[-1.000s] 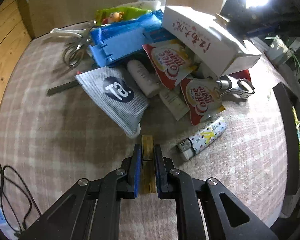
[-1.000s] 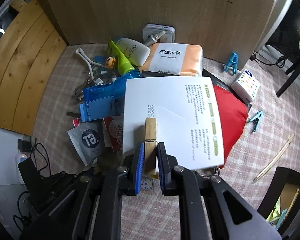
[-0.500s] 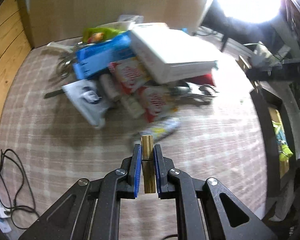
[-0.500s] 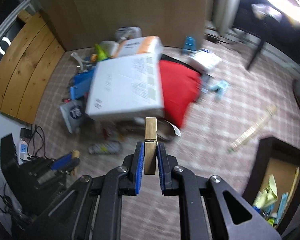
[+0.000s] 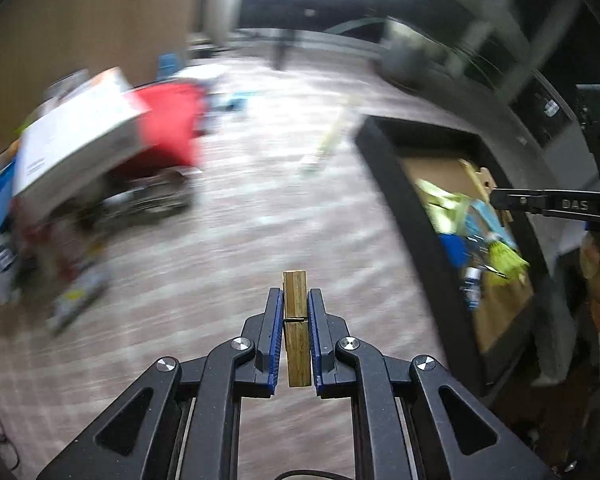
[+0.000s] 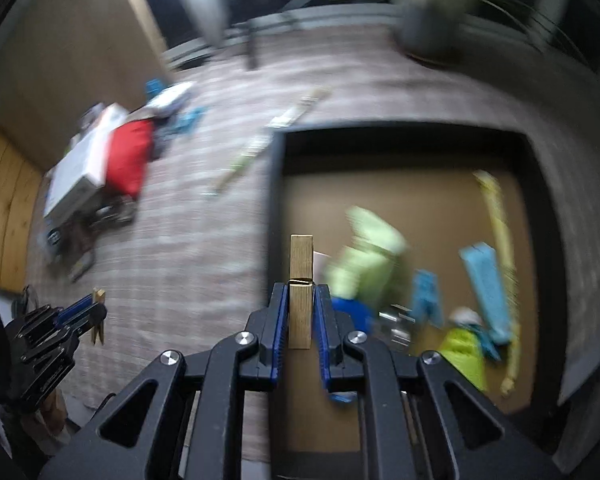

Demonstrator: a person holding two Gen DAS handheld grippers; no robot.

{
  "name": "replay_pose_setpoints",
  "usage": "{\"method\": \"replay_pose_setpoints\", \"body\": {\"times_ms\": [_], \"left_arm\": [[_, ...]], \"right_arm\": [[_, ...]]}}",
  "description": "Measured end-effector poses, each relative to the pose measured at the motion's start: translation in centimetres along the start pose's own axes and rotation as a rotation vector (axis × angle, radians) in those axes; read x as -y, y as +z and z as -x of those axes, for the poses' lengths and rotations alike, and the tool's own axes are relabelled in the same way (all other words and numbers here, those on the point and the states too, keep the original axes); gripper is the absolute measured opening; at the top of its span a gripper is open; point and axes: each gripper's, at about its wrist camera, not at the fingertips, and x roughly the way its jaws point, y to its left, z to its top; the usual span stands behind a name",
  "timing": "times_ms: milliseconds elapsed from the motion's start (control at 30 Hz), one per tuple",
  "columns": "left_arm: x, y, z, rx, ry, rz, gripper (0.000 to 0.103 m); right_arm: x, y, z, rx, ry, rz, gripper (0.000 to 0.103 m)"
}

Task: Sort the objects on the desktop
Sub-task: 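Carry both wooden clothespins to the tray and release them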

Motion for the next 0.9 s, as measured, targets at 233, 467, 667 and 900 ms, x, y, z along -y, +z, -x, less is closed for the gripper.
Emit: {"method": "replay_pose_setpoints", "body": {"times_ms": [233, 467, 667, 900], "left_arm": [[9.9, 0.5, -1.8, -0.042, -0.100, -0.170, 0.011], [16.9, 0.0, -3.5, -0.091, -0.159, -0.297, 0.011], [20.1, -0.6, -5.0, -0.128, -0.161, -0.353, 0.011], [21.5, -1.1, -6.0, -0.150, -0.140, -0.381, 0.011]], "right_arm": [[7.5, -3.6, 0.2, -0.009, -0.058, -0.135, 0.014], [11.9, -6.4, 0.3, -0.023, -0.075, -0.232, 0.014], [14.0, -7.8, 0.2, -0.032, -0.086, -0.265, 0.014], [14.7, -8.7, -0.4, -0.047, -0.085, -0.277, 0.014]]}}
